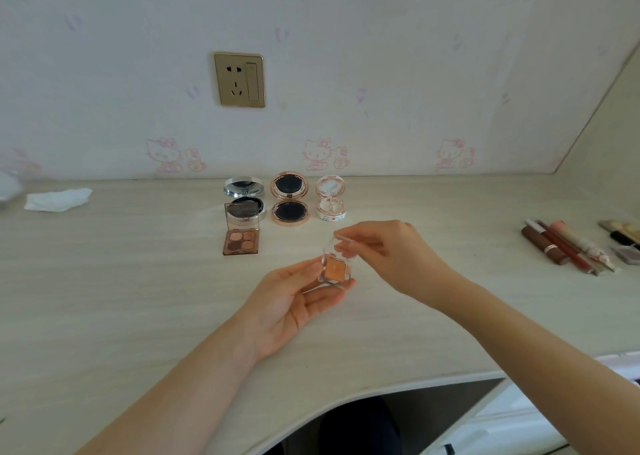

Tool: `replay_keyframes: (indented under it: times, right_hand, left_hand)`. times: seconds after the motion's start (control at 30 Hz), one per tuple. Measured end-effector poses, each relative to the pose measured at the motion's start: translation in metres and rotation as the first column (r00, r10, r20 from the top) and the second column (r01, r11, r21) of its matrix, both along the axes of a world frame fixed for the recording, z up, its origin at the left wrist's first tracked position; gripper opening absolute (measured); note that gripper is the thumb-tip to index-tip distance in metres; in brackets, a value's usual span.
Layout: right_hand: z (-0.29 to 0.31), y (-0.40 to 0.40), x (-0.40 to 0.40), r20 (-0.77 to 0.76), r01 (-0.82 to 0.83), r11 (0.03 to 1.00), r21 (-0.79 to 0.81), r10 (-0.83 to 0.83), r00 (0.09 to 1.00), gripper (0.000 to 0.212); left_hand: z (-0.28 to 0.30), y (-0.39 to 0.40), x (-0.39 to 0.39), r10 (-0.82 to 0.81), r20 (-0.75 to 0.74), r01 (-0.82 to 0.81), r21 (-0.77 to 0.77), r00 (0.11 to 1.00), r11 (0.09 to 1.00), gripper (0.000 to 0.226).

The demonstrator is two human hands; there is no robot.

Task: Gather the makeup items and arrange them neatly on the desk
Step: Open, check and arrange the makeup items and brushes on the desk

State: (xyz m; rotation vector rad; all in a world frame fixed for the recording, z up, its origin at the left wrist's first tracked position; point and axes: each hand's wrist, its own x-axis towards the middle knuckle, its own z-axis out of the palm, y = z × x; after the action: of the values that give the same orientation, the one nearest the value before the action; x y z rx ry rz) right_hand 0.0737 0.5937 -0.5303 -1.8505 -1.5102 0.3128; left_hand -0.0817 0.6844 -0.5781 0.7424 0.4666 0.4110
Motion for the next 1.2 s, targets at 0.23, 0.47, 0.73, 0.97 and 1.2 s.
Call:
replay_keyframes:
  times: [0.23, 0.47, 0.73, 0.97, 1.2]
  right_hand:
    - [-0.007, 0.020, 0.002, 0.019, -0.010, 0.998, -0.062, 0.011, 1.000, 0.021]
    - [-0.022, 0.038, -0.007, 0.006, -0.069, 0.990, -0.127, 0.070, 0.998, 0.015]
    - [-0.027, 0.042, -0.019, 0.246, -0.113, 0.981, -0.157, 0.150, 0.958, 0.023]
    - [-0.022, 0.050, -0.015, 0.177, -0.124, 0.967, -0.224, 0.166, 0.970, 0.023]
    - [-0.023, 0.060, -0.008, 0.065, -0.106, 0.959, -0.265, 0.127, 0.990, 0.022]
  left_hand:
    - [0.002, 0.009, -0.008, 0.249, -0.272, -0.035, 0.607, 0.930, 0.794, 0.036]
    - [-0.017, 0.019, -0.033, 0.471, -0.204, 0.229, 0.973, 0.858, 0.005, 0.023]
    - [-0.034, 0.025, -0.037, 0.488, -0.105, 0.222, 0.957, 0.866, -0.187, 0.017]
    - [-0.037, 0.023, -0.036, 0.498, -0.063, 0.185, 0.963, 0.865, -0.198, 0.013]
    - [-0.038, 0.022, -0.036, 0.494, -0.054, 0.171, 0.966, 0.868, -0.195, 0.012]
